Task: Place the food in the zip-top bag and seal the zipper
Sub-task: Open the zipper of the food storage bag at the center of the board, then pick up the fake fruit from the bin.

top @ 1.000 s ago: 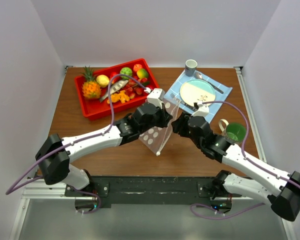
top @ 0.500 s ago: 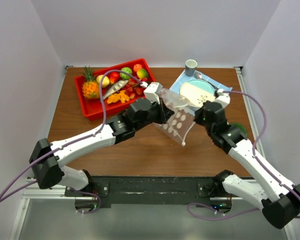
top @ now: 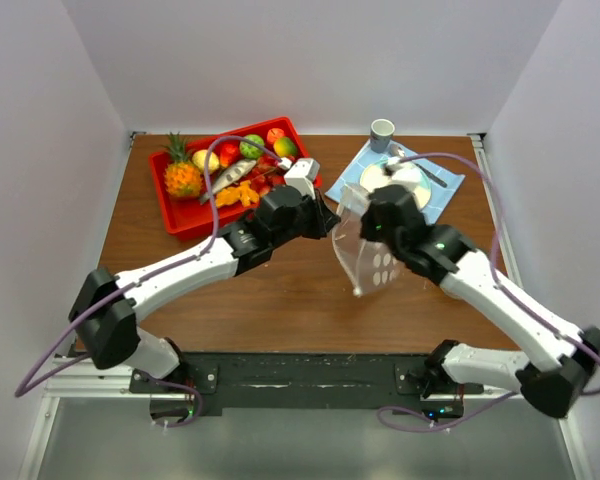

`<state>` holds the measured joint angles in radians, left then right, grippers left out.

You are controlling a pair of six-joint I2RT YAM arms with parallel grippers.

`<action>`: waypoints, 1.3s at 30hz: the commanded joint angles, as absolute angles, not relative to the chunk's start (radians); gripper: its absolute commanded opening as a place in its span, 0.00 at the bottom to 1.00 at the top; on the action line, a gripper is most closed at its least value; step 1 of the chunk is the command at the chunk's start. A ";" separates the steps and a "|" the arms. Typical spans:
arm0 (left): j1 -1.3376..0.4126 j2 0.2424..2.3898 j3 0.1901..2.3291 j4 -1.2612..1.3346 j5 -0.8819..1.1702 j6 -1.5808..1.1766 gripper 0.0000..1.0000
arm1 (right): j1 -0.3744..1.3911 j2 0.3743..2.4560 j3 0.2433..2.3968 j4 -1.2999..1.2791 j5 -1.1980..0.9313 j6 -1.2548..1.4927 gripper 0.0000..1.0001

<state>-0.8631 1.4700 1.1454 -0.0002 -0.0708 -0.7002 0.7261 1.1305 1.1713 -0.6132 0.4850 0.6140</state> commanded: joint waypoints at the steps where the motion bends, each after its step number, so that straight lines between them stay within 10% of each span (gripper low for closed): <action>1: -0.836 1.526 1.097 0.034 -0.084 -0.718 0.00 | 0.788 1.264 1.161 -0.589 0.532 0.652 0.00; 17: -0.749 1.548 0.933 0.047 -0.143 -0.684 0.00 | 0.790 1.476 1.171 -0.390 0.420 0.678 0.00; 33: -0.600 1.304 0.966 -0.072 -0.179 -0.675 0.59 | 0.779 1.500 1.101 -0.270 0.379 0.684 0.00; 39: -0.447 1.445 1.126 -0.017 -0.204 -0.543 0.59 | 0.775 1.491 1.100 -0.278 0.370 0.686 0.00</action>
<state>-0.5350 1.3613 1.0088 -0.0845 -0.1791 -0.6563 0.7811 1.5063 1.1046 -0.3134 0.3756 0.6731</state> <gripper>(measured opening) 0.601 0.011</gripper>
